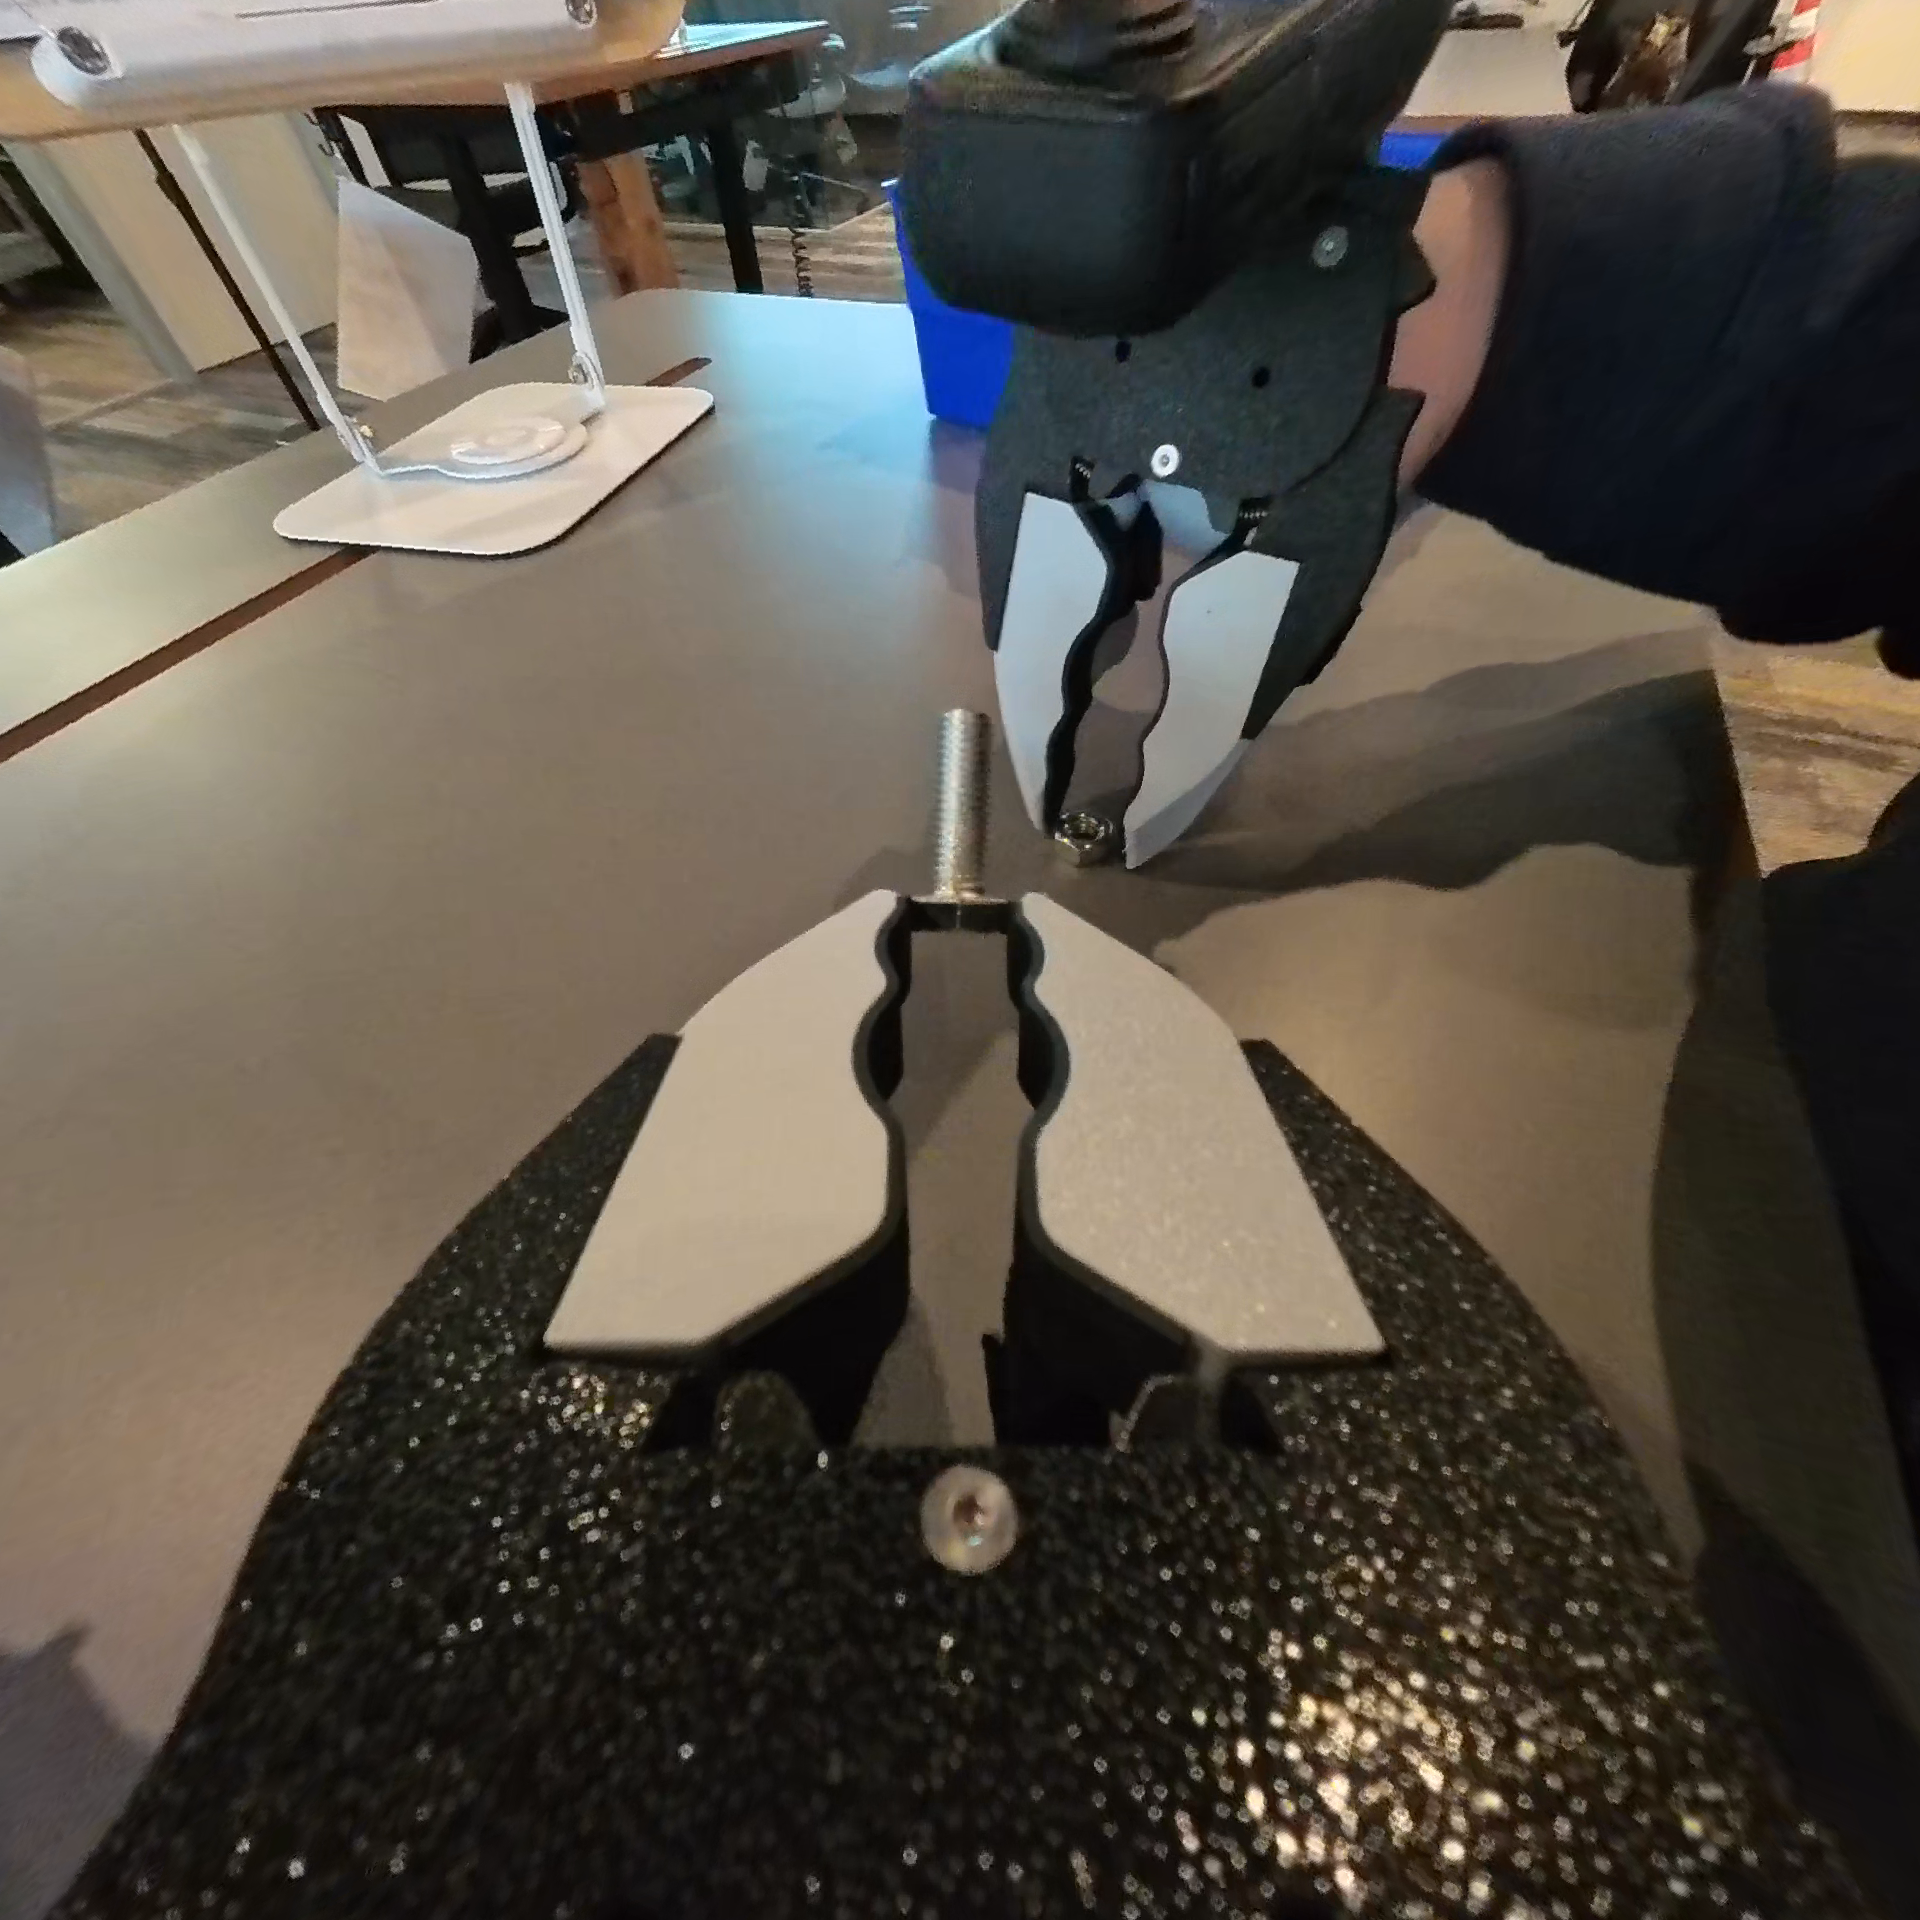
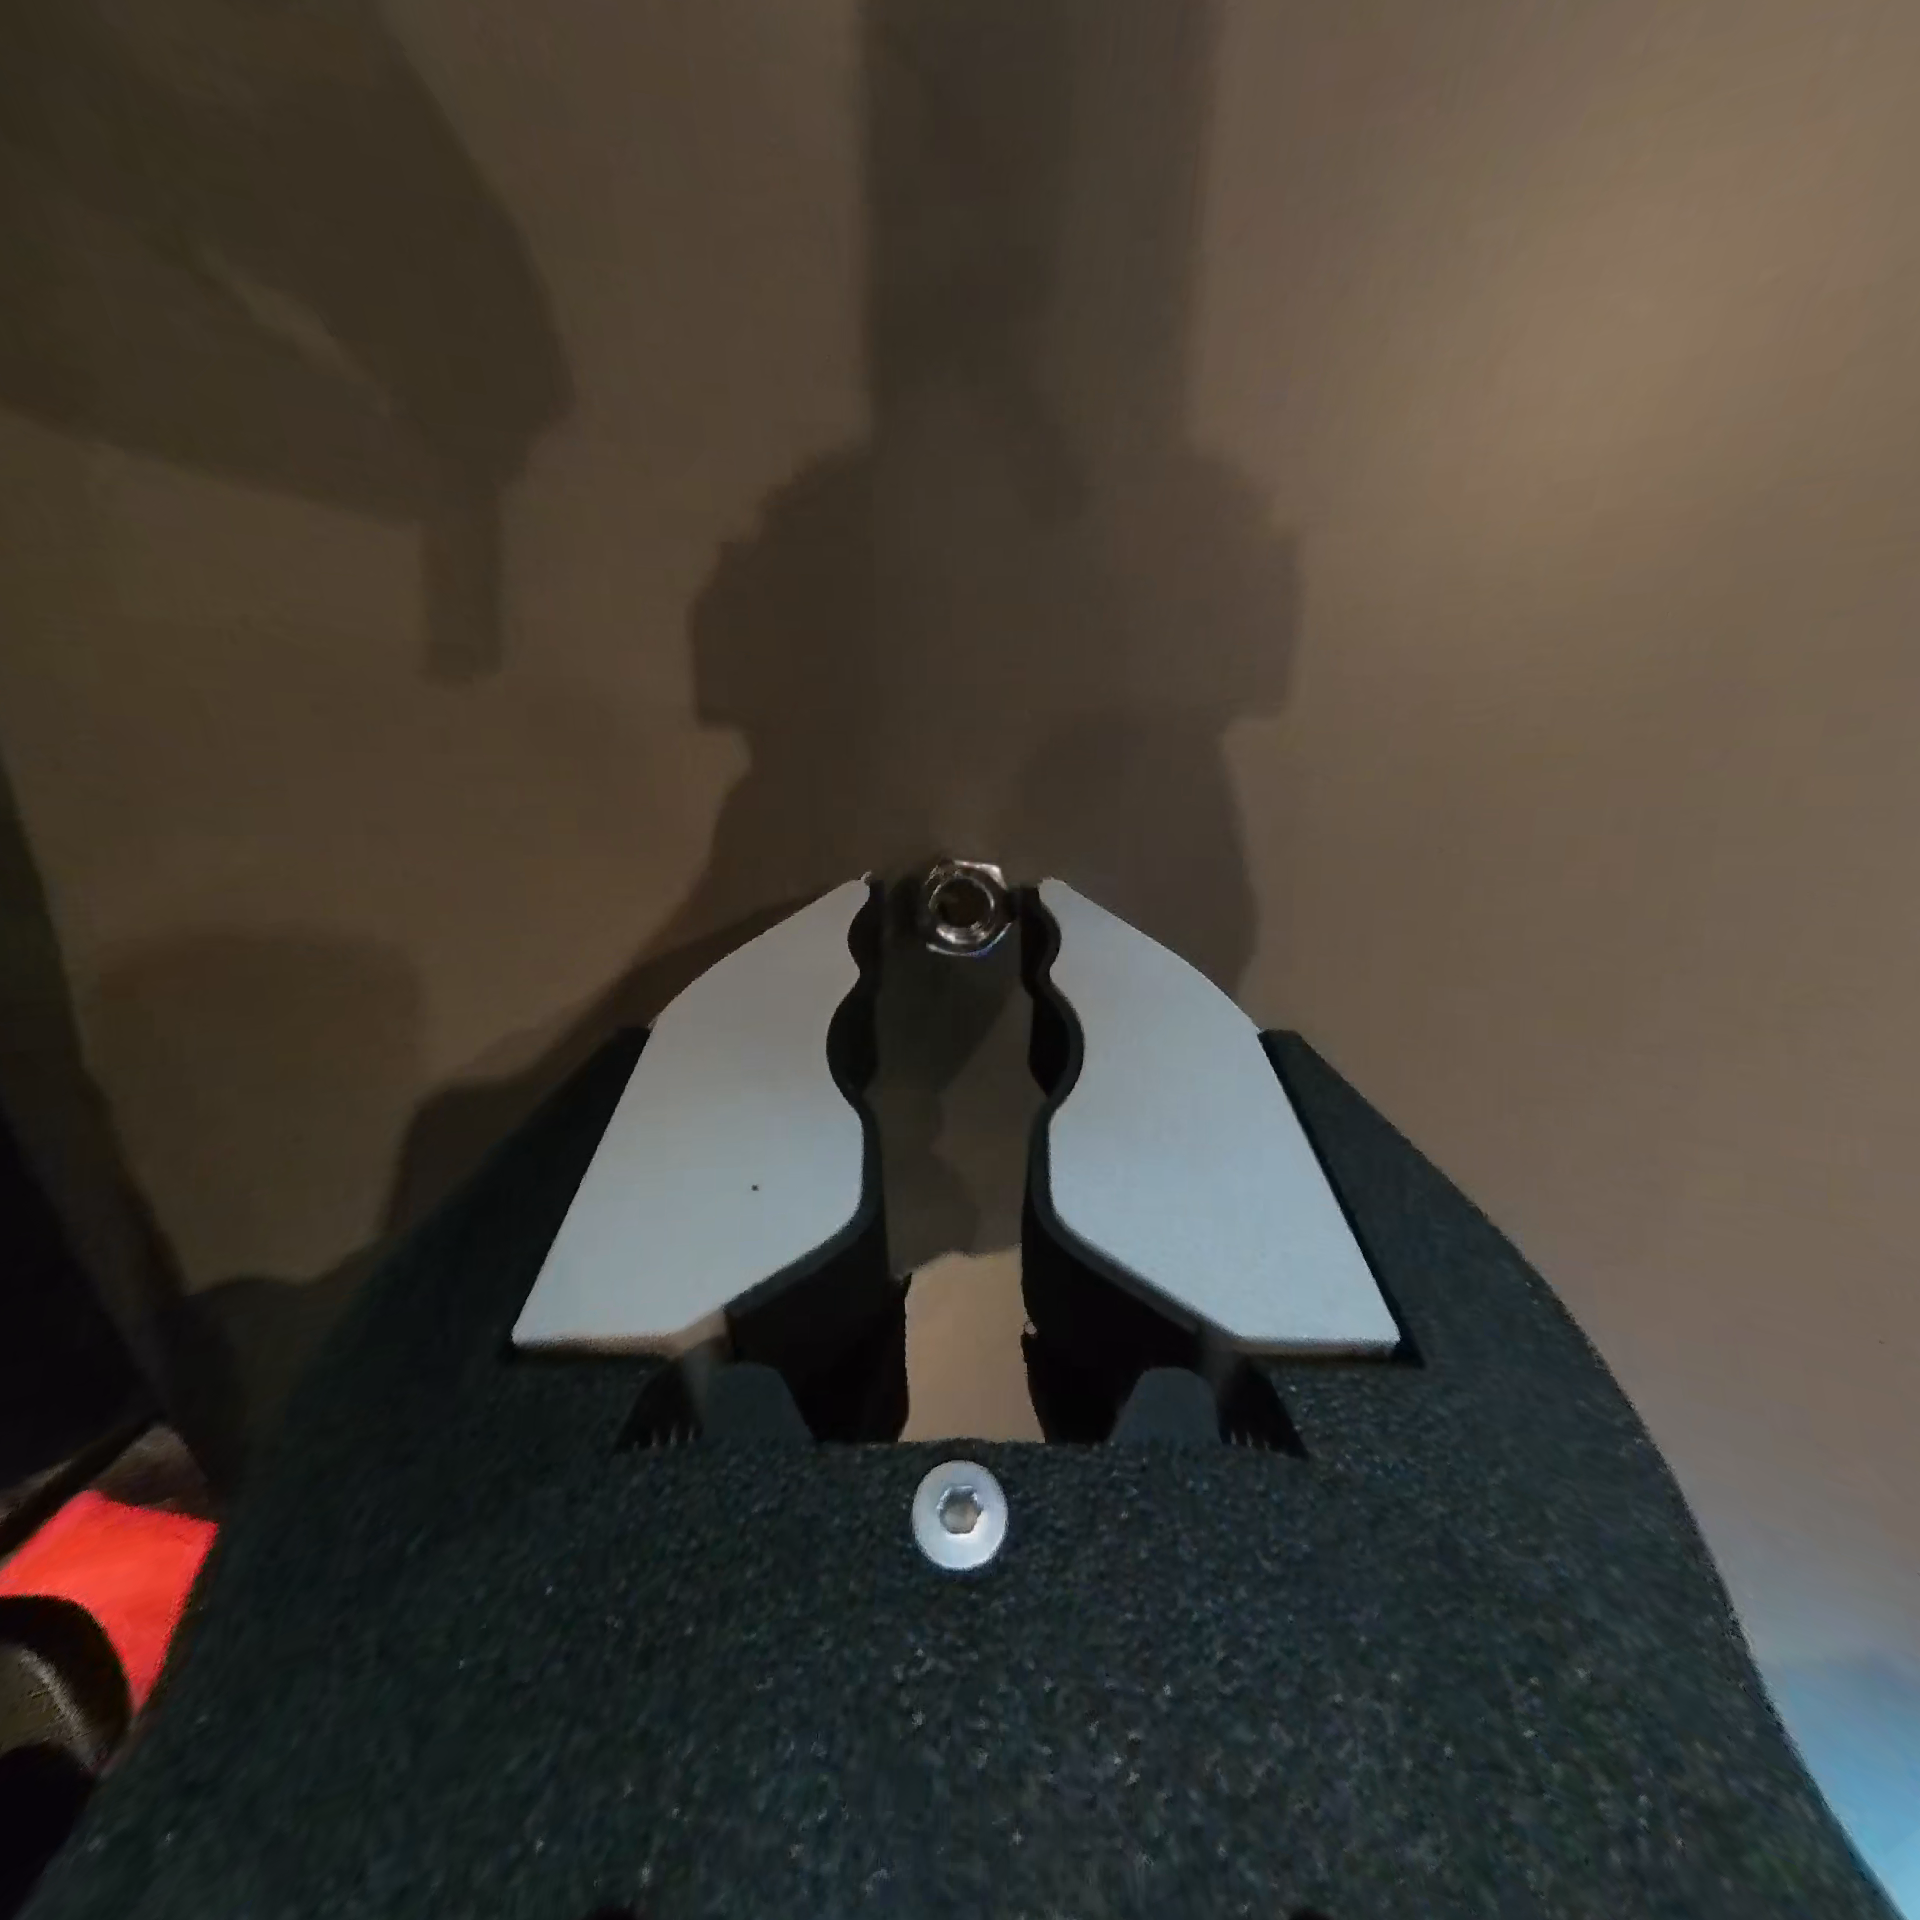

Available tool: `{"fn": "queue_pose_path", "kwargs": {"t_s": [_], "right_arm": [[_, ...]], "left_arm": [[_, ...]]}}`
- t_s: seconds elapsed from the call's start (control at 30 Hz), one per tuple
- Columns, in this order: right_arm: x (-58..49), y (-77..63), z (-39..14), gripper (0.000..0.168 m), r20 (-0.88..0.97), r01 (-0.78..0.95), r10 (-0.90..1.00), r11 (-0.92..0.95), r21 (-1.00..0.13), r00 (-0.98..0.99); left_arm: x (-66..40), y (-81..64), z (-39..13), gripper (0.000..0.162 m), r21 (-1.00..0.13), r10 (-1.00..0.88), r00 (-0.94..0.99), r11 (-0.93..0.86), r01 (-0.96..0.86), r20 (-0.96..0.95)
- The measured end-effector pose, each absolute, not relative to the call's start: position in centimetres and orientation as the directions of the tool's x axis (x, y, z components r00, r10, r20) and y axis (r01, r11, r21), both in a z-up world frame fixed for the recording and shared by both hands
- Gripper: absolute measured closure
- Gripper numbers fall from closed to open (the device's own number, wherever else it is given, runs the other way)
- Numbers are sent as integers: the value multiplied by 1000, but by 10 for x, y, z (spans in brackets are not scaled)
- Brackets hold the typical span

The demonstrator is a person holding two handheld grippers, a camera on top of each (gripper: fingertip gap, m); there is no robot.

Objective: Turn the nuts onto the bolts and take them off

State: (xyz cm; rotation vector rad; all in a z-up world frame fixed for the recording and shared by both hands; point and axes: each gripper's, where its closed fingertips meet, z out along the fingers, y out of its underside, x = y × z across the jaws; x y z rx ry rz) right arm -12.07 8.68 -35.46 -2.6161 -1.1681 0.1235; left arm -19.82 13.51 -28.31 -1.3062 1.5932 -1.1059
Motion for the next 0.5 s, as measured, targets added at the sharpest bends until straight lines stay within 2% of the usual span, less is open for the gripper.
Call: {"fn": "queue_pose_path", "kwargs": {"t_s": [0.13, 0.37, 0.5], "right_arm": [[-119, 84, -353, 135, 47, 753, 771, -603, -264, 635], [-117, 83, -345, 138, 94, 889, 900, -398, -227, 426], [-121, 85, -348, 141, 47, 902, 918, -376, -212, 393]], "left_arm": [[-198, 133, -284, 145, -947, -983, -177, 93, -307, -39], [-197, 131, -285, 145, -945, -981, -189, 97, -312, -38], [-197, 130, -286, 145, -944, -981, -192, 98, -316, -38]]}}
